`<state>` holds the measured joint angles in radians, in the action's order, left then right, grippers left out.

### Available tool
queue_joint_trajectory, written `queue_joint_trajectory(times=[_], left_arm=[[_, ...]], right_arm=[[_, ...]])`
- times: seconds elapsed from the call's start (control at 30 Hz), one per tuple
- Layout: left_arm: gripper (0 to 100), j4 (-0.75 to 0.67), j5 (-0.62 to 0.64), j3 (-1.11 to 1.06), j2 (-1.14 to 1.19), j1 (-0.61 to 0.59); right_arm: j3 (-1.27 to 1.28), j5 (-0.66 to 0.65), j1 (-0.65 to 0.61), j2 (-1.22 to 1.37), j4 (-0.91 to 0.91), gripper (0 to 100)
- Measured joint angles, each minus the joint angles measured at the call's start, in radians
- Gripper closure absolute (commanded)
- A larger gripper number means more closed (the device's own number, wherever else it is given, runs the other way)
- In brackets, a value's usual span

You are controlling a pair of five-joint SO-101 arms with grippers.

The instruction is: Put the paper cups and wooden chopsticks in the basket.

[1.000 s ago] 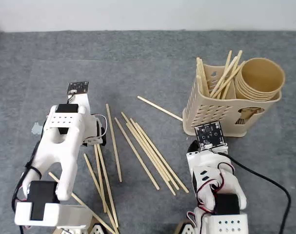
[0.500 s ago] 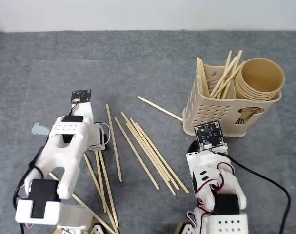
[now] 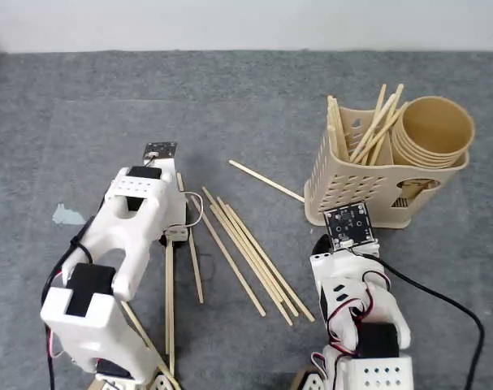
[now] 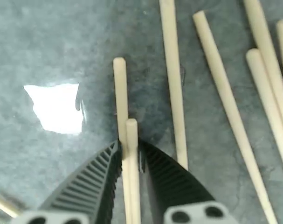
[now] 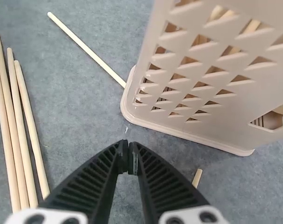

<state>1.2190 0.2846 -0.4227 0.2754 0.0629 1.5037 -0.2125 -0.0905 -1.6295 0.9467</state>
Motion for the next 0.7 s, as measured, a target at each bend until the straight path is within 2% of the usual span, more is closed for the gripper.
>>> queue_joint_trajectory(times=[0.27,0.5,0.7], left_arm=[[99,0.071,0.064,0.008,-0.110,0.032],[99,0.236,0.068,0.163,-0.284,0.032],[99,0.295,0.069,0.331,-0.319,0.032]], right_arm=[[0.000,0.000,0.000,0.000,0.000,99.1],[0.000,0.000,0.000,0.000,0.000,99.1],[0.000,0.000,0.002,0.000,0.000,99.1]])
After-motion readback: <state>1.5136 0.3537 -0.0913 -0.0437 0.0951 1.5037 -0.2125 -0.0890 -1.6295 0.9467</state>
